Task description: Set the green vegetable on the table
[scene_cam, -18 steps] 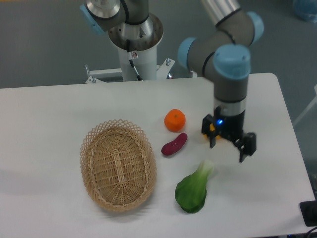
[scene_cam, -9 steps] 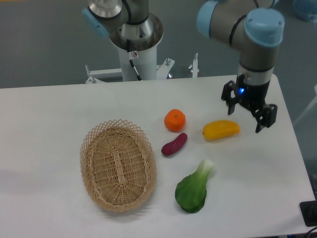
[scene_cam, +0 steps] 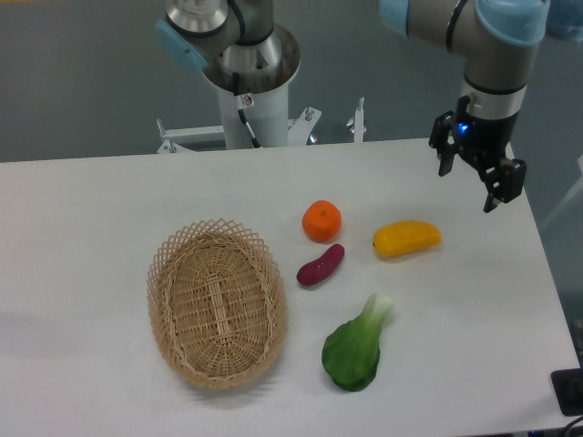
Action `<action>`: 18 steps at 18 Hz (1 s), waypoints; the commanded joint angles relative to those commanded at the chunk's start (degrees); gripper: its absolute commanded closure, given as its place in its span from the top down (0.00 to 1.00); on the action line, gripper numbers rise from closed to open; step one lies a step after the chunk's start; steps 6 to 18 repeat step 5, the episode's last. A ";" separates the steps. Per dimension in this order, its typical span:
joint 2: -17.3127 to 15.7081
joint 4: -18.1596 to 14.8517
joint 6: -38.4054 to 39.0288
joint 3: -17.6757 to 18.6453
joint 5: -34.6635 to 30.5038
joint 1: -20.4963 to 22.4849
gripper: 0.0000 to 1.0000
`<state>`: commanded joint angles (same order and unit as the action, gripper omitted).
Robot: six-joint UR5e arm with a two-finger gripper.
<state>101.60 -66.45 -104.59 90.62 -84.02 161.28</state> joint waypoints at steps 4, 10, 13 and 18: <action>0.00 0.26 0.35 -0.09 0.09 -0.35 1.00; 0.00 0.26 0.35 -0.09 0.17 -0.44 1.00; 0.00 0.26 0.35 -0.09 0.17 -0.44 1.00; 0.00 0.26 0.35 -0.09 0.17 -0.44 1.00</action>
